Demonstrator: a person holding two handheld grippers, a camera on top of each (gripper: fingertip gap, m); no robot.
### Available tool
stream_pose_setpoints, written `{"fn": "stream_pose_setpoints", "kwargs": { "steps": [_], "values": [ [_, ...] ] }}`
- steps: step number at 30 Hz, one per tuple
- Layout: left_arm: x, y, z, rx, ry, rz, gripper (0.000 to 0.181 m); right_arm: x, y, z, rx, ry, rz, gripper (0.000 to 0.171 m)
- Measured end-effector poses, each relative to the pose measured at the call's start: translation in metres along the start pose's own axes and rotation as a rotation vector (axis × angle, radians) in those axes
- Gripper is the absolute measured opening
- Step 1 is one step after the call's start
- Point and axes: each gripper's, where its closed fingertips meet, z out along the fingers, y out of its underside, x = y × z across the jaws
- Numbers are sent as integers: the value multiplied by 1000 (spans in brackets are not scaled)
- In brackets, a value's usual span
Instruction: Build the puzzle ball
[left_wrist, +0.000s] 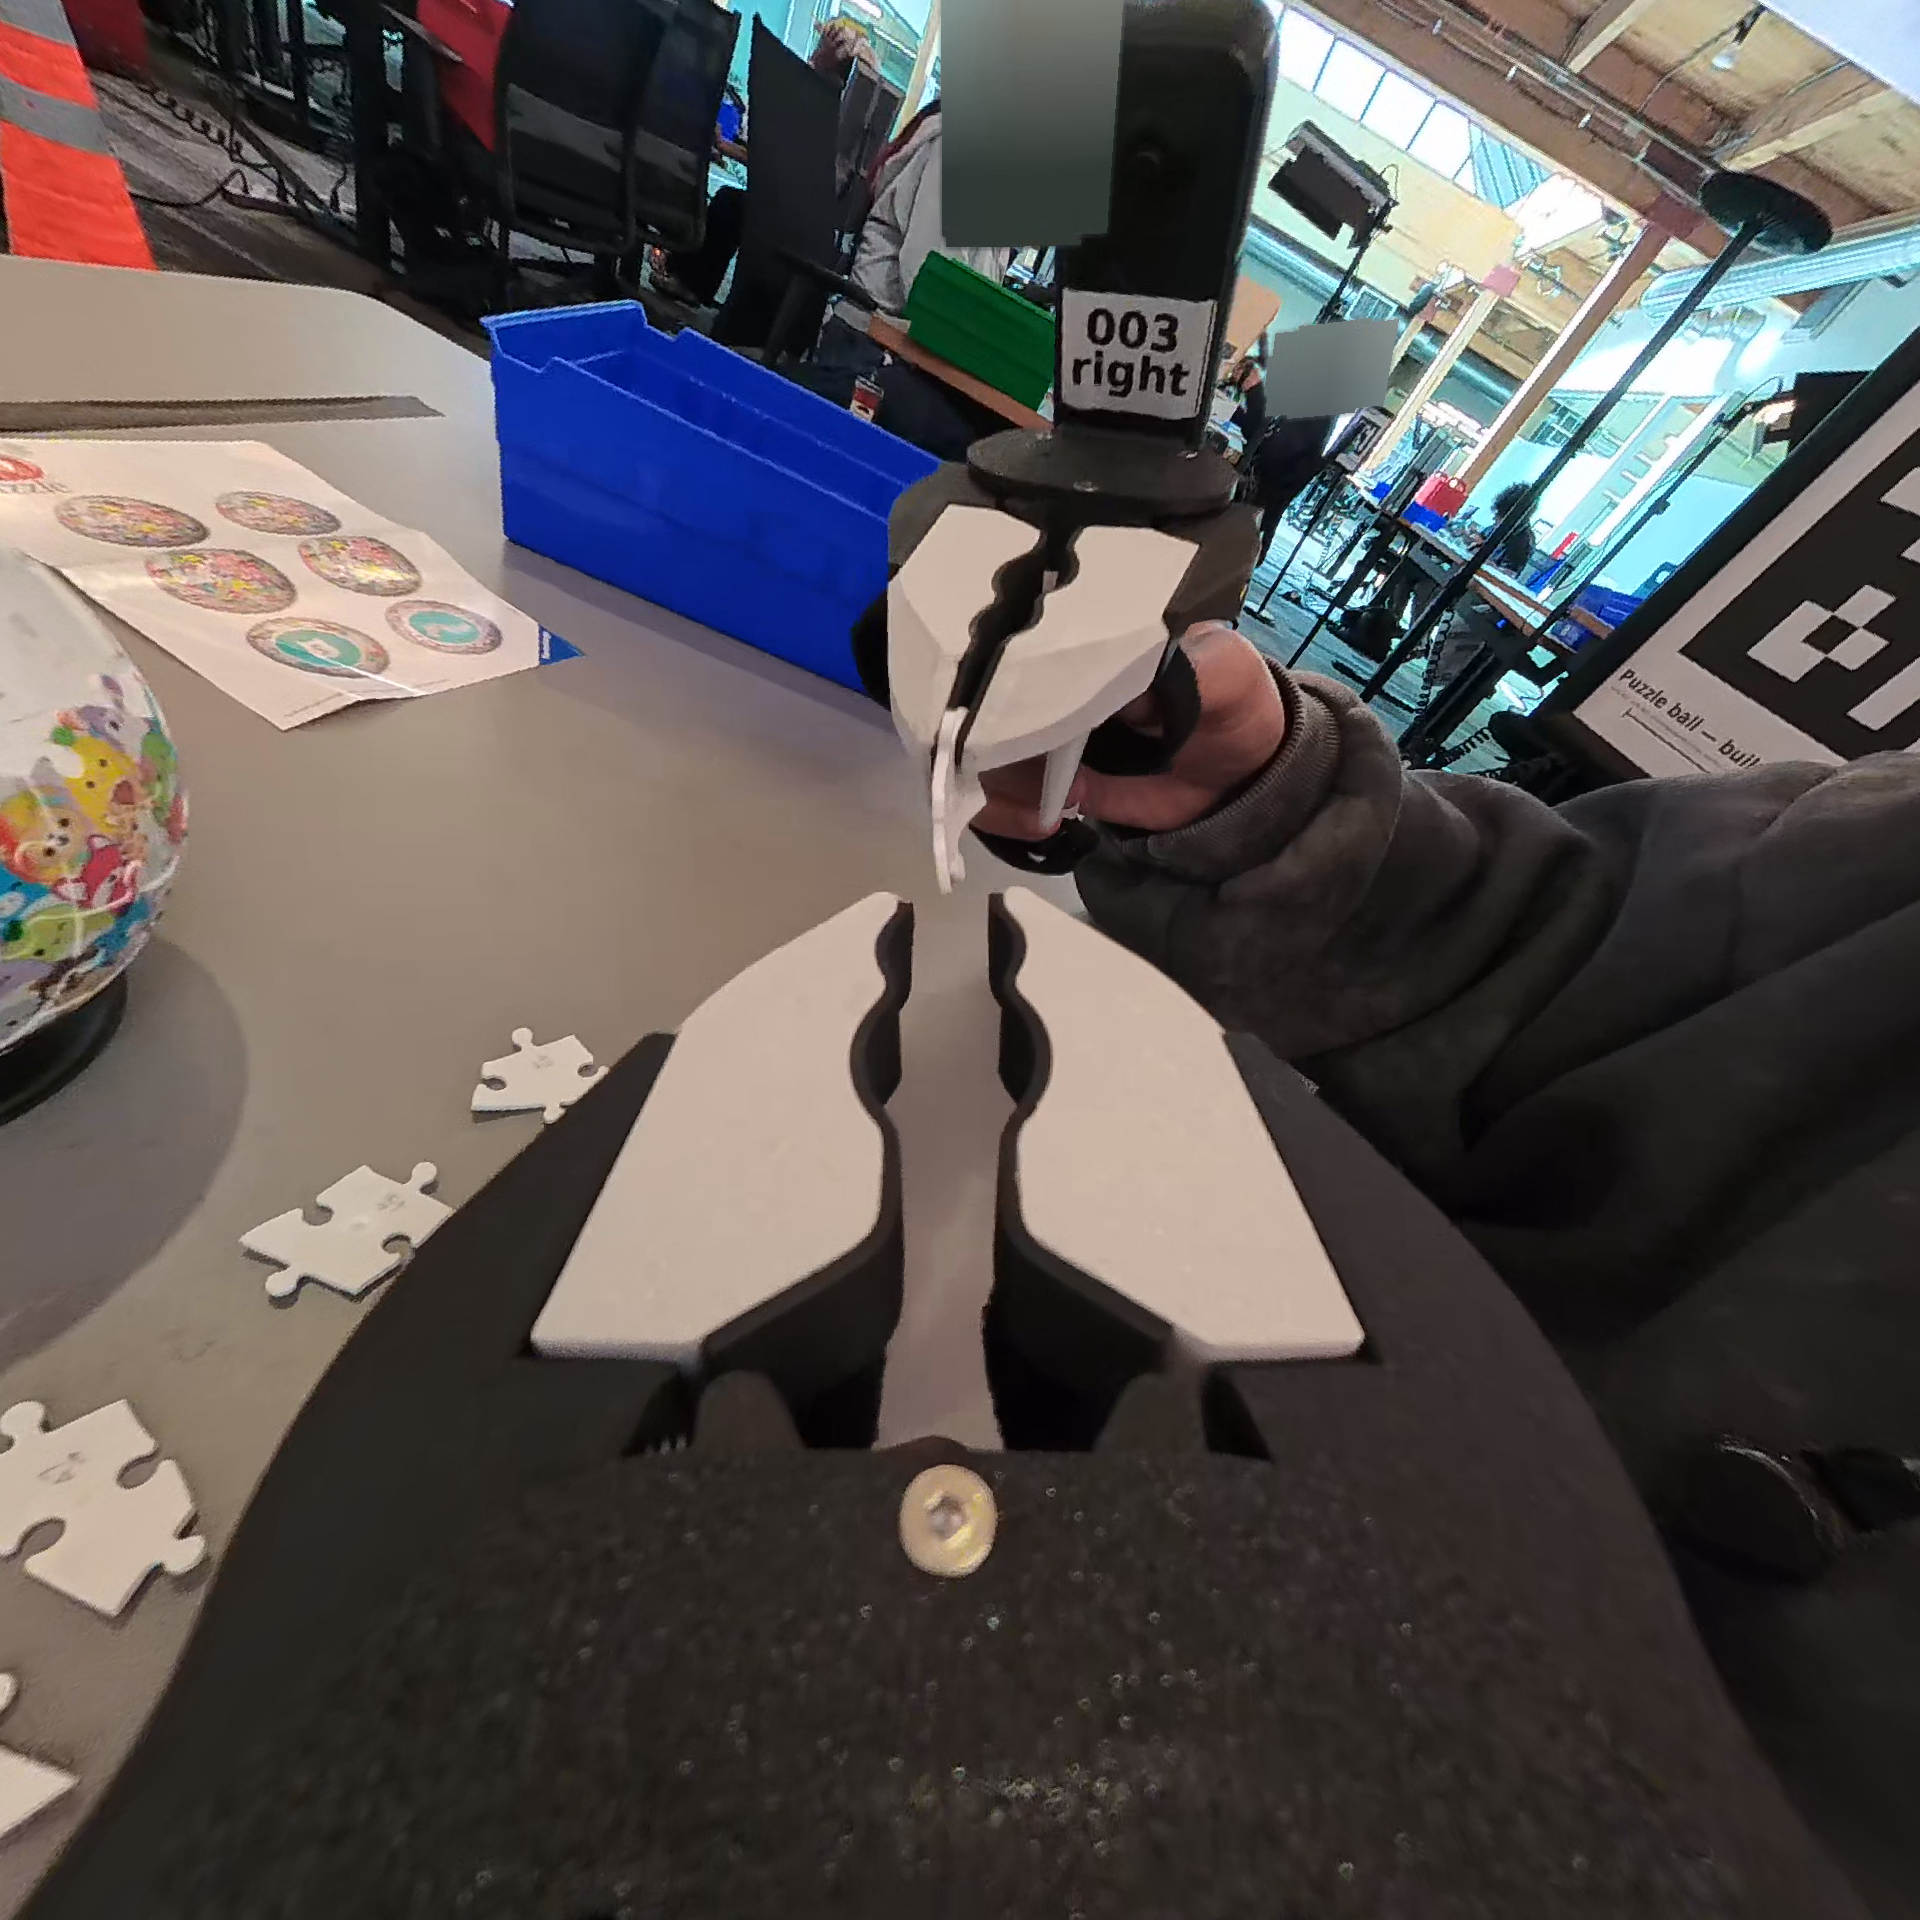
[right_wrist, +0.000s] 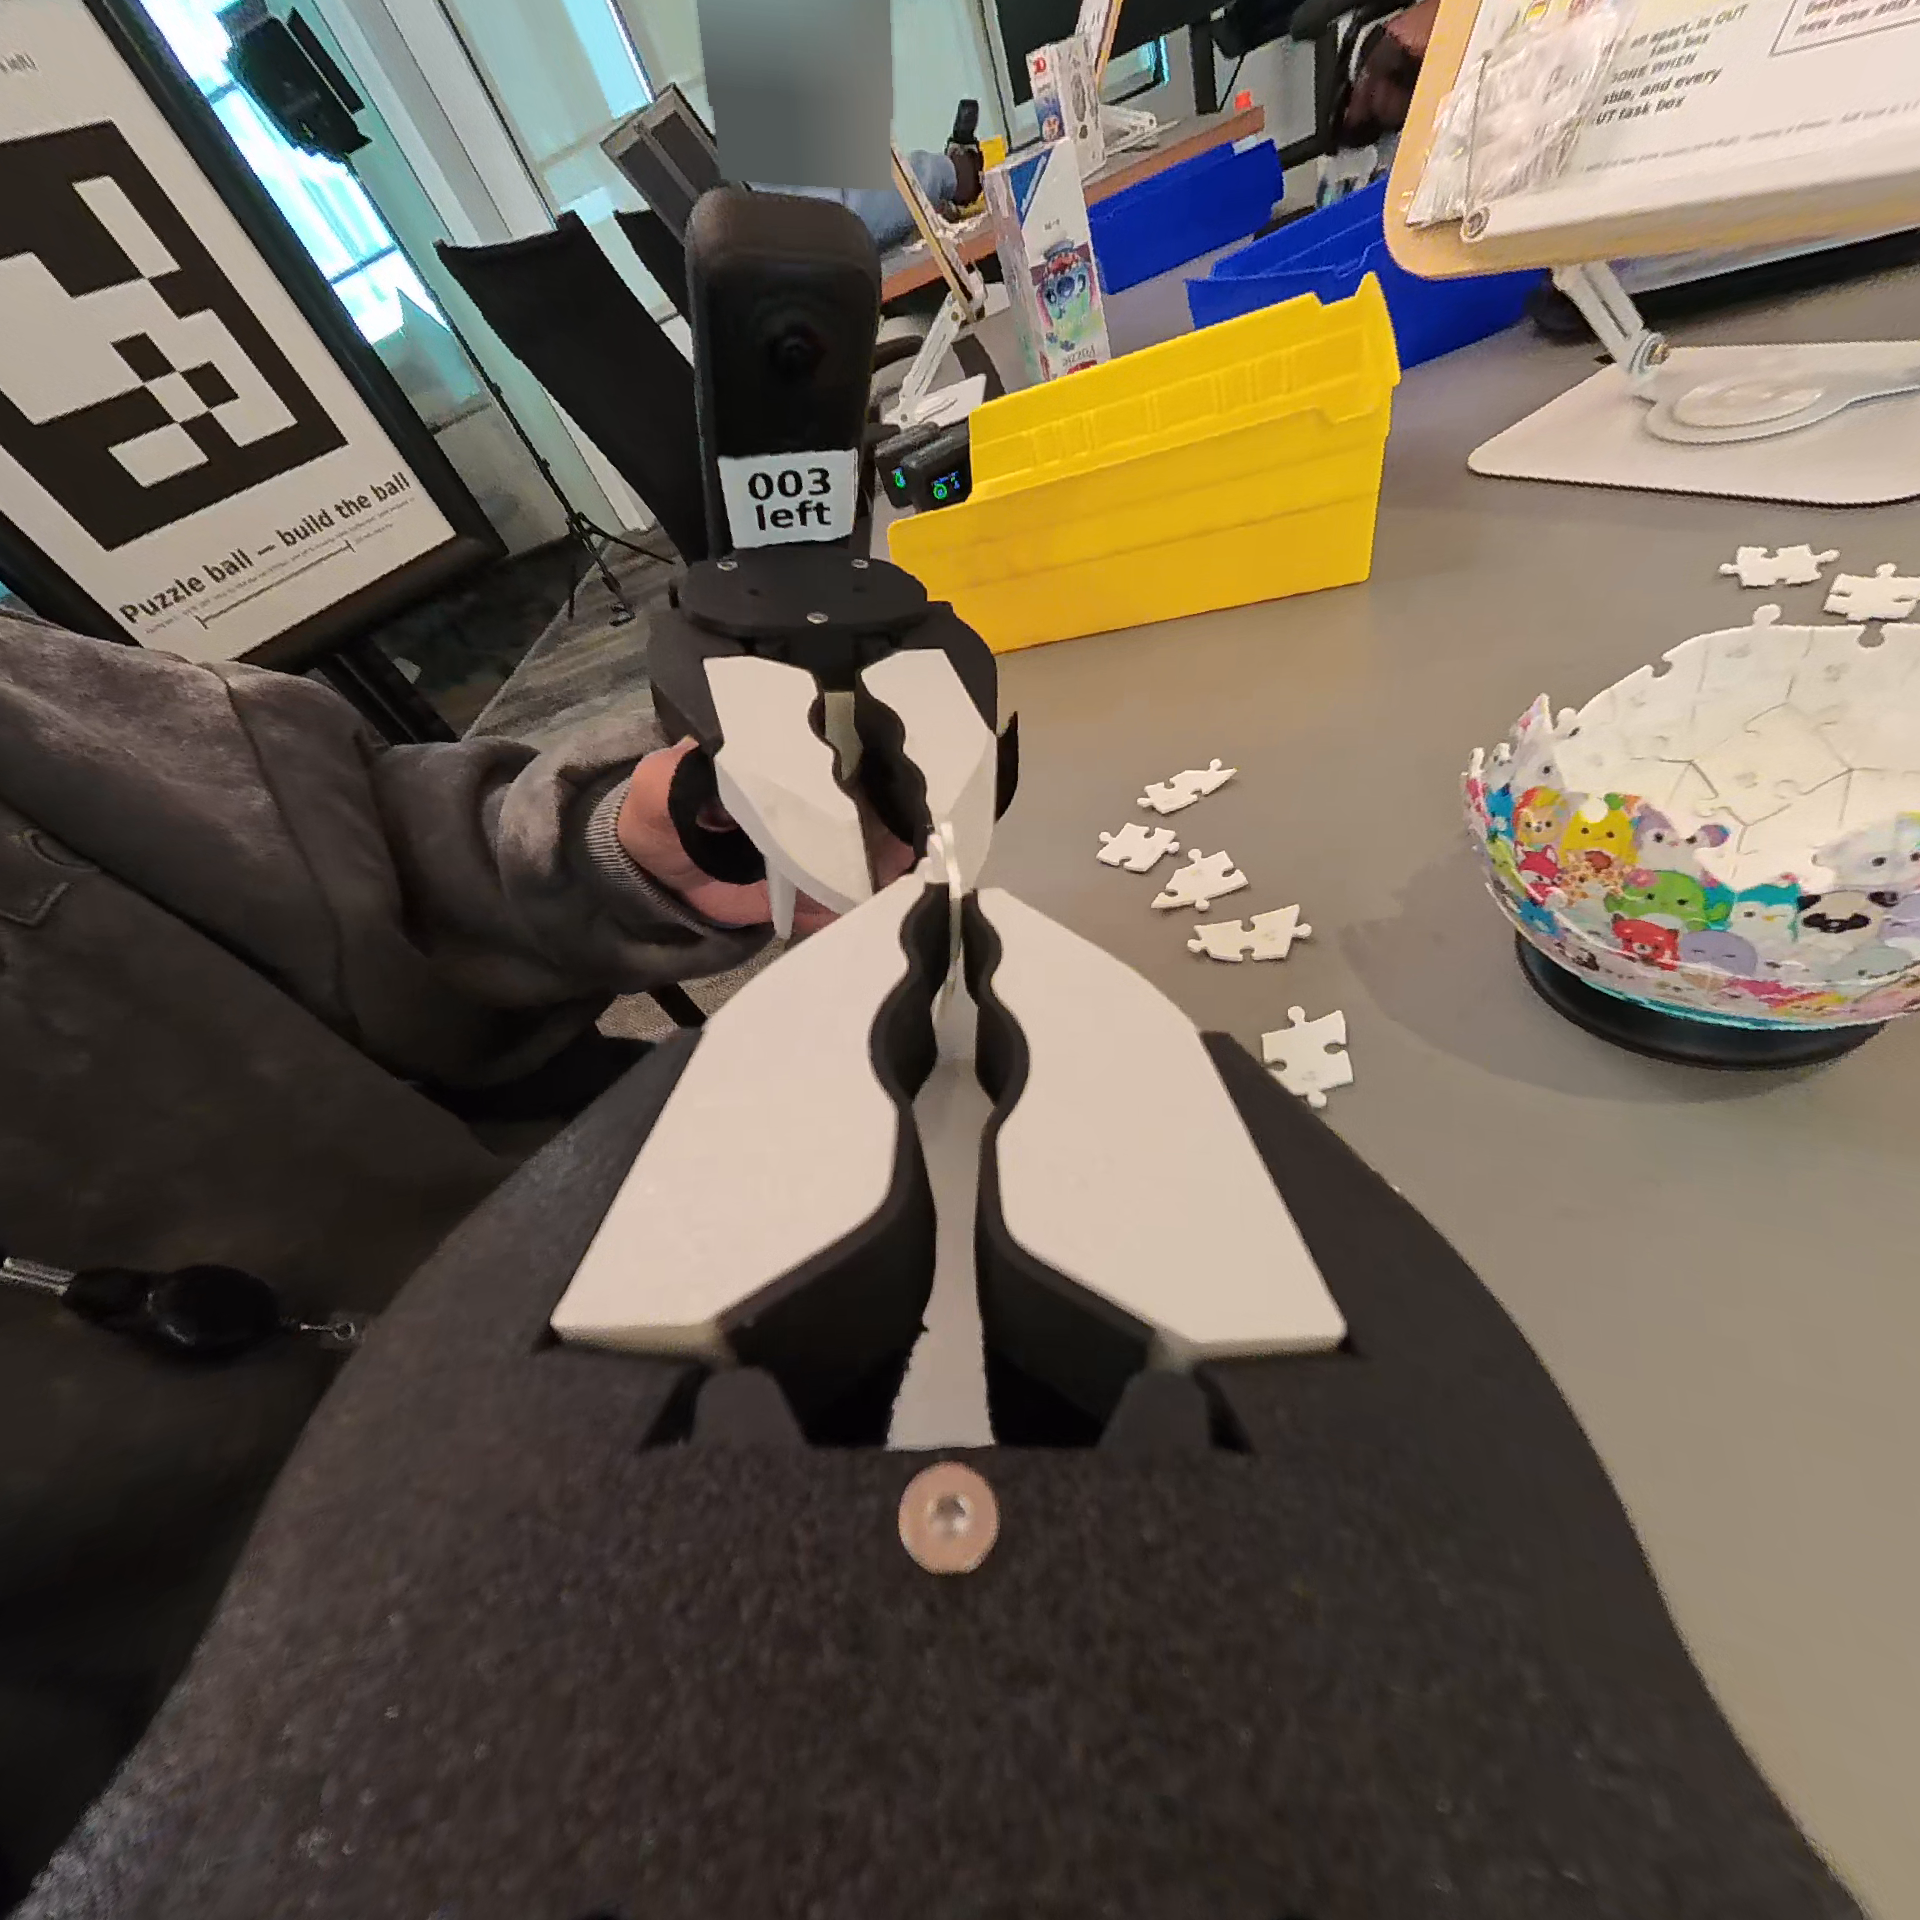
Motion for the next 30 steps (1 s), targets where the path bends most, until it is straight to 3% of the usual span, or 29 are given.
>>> {"fn": "stream_pose_setpoints", "kwargs": {
  "steps": [7,10,30],
  "values": [
    [2,2,3,-6,11,-7,12,-3,3,4,-8,-25,12,2],
    [0,3,2,-13,-3,-5,2,-4,6,7,-17,-31,15,2],
    [-2,-3,-3,20,1,-37,1,-5,4,4,-19,-10,-71,3]
  ]
}}
